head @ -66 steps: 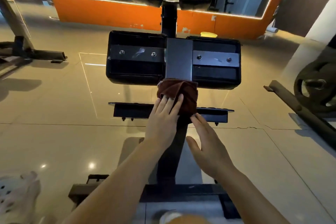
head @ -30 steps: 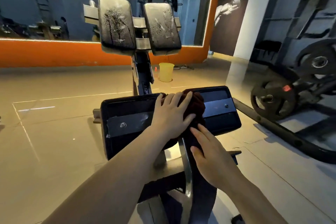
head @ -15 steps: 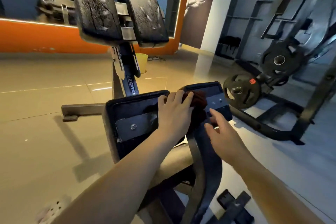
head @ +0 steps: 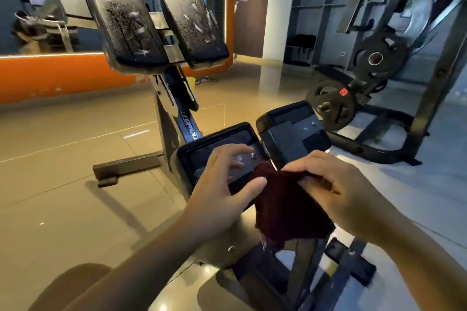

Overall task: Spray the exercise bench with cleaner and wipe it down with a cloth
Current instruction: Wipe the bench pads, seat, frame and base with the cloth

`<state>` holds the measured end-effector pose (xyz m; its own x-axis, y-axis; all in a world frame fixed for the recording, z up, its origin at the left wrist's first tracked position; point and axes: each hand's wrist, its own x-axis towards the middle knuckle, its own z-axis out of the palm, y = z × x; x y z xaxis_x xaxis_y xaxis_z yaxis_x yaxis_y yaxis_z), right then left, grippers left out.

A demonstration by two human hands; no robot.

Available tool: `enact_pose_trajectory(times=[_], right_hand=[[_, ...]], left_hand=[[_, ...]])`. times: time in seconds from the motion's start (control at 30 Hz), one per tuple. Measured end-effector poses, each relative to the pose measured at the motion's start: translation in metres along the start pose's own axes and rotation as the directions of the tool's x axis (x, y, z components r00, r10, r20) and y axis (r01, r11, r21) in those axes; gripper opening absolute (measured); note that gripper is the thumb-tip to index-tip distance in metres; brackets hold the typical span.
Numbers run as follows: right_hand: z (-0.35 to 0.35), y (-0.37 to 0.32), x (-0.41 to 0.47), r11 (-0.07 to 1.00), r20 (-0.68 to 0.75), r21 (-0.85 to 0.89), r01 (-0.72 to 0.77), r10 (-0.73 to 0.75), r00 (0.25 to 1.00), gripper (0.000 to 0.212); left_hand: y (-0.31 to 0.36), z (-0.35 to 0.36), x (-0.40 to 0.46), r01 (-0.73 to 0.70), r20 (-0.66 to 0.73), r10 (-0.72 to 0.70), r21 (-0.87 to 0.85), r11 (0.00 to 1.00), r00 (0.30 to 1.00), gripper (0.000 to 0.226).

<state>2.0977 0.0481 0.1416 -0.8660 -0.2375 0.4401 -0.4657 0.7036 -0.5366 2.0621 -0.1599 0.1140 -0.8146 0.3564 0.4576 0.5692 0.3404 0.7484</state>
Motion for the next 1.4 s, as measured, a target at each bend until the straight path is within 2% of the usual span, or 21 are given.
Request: enact_pose_trajectory(times=[0.07, 0.13, 0.2, 0.27, 0.4, 0.47, 0.6, 0.8, 0.9, 0.97, 1.03, 1.1, 1.17, 1.27, 1.4], right_hand=[[0.005, -0.01, -0.01, 1.0, 0.029, -0.012, -0.006, 0.006, 1.0, 0.041], [0.017, -0.019, -0.017, 1.0, 0.064, -0.019, 0.014, -0.013, 0.998, 0.038], [0.03, -0.022, -0.024, 0.998, 0.064, -0.045, 0.033, -0.03, 0.997, 0.028], [0.036, -0.017, -0.031, 0.996, 0.0, -0.091, 0.002, -0.002, 1.0, 0.022], [0.041, -0.005, -0.038, 0.985, -0.075, -0.115, -0.127, 0.118, 0.99, 0.022], [0.05, -0.004, -0.033, 0.979, -0.081, -0.107, -0.175, 0.167, 0.983, 0.025], [0.072, 0.0, 0.002, 0.972, -0.257, -0.104, -0.212, 0.179, 0.95, 0.023], [0.145, -0.008, 0.06, 0.957, -0.527, 0.037, -0.287, 0.262, 0.808, 0.015], [0.181, -0.012, 0.066, 0.96, -0.716, 0.182, -0.211, 0.276, 0.641, 0.024], [0.199, -0.013, 0.059, 0.941, -0.749, 0.252, -0.225, 0.337, 0.57, 0.028], [0.218, -0.018, 0.048, 0.916, -0.685, 0.264, -0.302, 0.398, 0.61, 0.039], [0.232, -0.024, 0.039, 0.931, -0.594, 0.156, -0.329, 0.354, 0.722, 0.059], [0.231, -0.019, 0.042, 0.947, -0.512, 0.085, -0.31, 0.309, 0.802, 0.062], [0.206, -0.001, 0.061, 0.946, -0.415, 0.066, -0.316, 0.314, 0.854, 0.063], [0.182, 0.022, 0.084, 0.939, -0.385, -0.03, -0.343, 0.306, 0.871, 0.065]], left_hand=[[-0.009, -0.008, -0.009, -0.028, 0.238, 0.017, 0.043, 0.999, 0.971, 0.056], [-0.015, -0.006, -0.02, 0.058, 0.361, -0.047, -0.018, 0.998, 0.931, 0.053], [-0.019, -0.003, -0.028, 0.107, 0.329, -0.079, -0.067, 0.992, 0.941, 0.033], [-0.022, -0.005, -0.033, 0.086, 0.291, -0.072, -0.038, 0.996, 0.954, 0.018], [-0.021, -0.014, -0.045, 0.011, 0.241, -0.059, 0.196, 0.981, 0.969, 0.021], [-0.019, -0.018, -0.048, -0.001, 0.223, -0.073, 0.315, 0.949, 0.972, 0.015], [-0.022, -0.025, -0.04, 0.022, 0.112, -0.087, 0.484, 0.875, 0.99, 0.007], [-0.034, -0.042, -0.041, 0.124, 0.044, -0.192, 0.617, 0.777, 0.98, 0.022], [-0.039, -0.057, -0.043, 0.174, -0.018, -0.208, 0.622, 0.764, 0.978, 0.014], [-0.045, -0.062, -0.047, 0.181, -0.056, -0.183, 0.578, 0.795, 0.981, 0.026], [-0.057, -0.066, -0.048, 0.127, -0.101, -0.086, 0.538, 0.833, 0.991, 0.031], [-0.068, -0.074, -0.043, 0.091, -0.098, -0.048, 0.502, 0.86, 0.994, 0.053], [-0.075, -0.083, -0.03, 0.104, -0.077, -0.077, 0.473, 0.875, 0.994, 0.06], [-0.08, -0.089, -0.011, 0.107, -0.022, -0.11, 0.486, 0.868, 0.994, 0.064], [-0.079, -0.081, -0.008, 0.132, -0.016, -0.141, 0.474, 0.871, 0.99, 0.068]])
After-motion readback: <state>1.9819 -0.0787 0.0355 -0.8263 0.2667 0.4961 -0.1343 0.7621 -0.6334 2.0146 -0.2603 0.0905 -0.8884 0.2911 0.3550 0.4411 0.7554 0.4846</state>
